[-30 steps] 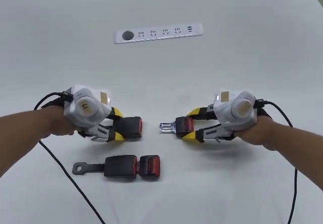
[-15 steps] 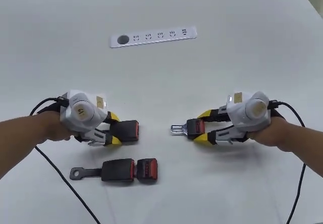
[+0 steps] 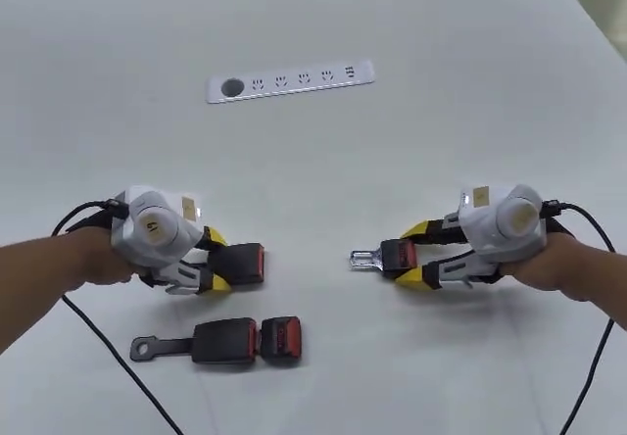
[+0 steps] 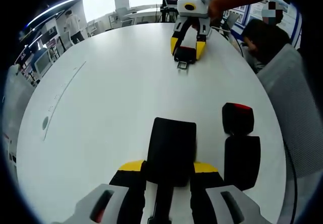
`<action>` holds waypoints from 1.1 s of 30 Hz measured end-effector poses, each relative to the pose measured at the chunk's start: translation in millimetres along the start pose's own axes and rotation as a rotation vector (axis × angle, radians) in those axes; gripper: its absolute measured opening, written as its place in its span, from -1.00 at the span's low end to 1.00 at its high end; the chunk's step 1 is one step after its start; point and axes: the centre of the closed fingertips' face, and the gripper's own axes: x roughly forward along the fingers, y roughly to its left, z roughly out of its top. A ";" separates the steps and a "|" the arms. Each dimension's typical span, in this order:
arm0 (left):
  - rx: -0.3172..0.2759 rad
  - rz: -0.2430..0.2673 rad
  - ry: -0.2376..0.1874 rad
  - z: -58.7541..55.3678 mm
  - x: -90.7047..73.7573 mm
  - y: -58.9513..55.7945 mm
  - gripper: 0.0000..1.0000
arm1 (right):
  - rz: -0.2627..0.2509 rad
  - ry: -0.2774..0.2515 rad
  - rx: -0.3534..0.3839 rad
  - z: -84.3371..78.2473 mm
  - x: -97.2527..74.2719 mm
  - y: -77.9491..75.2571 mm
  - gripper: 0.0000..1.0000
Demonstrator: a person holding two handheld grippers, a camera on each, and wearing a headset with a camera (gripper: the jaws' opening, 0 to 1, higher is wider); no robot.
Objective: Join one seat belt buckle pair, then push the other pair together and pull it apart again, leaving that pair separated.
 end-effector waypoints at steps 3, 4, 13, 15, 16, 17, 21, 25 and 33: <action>-0.001 -0.001 0.000 -0.1 0.2 0.3 -0.30 | 0.003 -0.003 0.025 0.1 -1.7 0.4 -0.26; -0.001 -0.001 0.000 -0.1 0.3 0.3 -0.29 | 0.003 -0.001 0.020 0.2 -1.6 0.8 -0.26; -0.042 -0.066 0.008 7.6 -2.0 -16.6 0.20 | -0.039 0.014 -0.014 7.0 -5.1 -1.0 0.06; -0.097 -0.029 -0.040 17.5 -7.7 -10.2 0.29 | -0.077 -0.021 0.023 13.5 -9.5 -6.4 0.15; -0.115 -0.007 -0.062 21.5 -11.4 -6.2 0.31 | -0.113 -0.033 0.034 16.2 -13.1 -11.5 0.21; -0.136 0.016 -0.087 25.8 -15.0 -1.9 0.35 | -0.135 -0.040 0.039 17.7 -15.3 -14.3 0.27; -0.279 0.098 -0.182 37.6 -35.6 11.0 0.54 | -0.255 -0.096 0.129 25.4 -27.3 -27.2 0.59; -0.331 0.164 -0.263 46.1 -57.2 7.7 0.68 | -0.364 -0.151 0.192 32.3 -41.2 -32.4 0.67; -0.442 0.247 -0.340 35.1 -94.0 -14.7 0.88 | -0.427 -0.203 0.218 49.8 -54.1 -10.6 0.82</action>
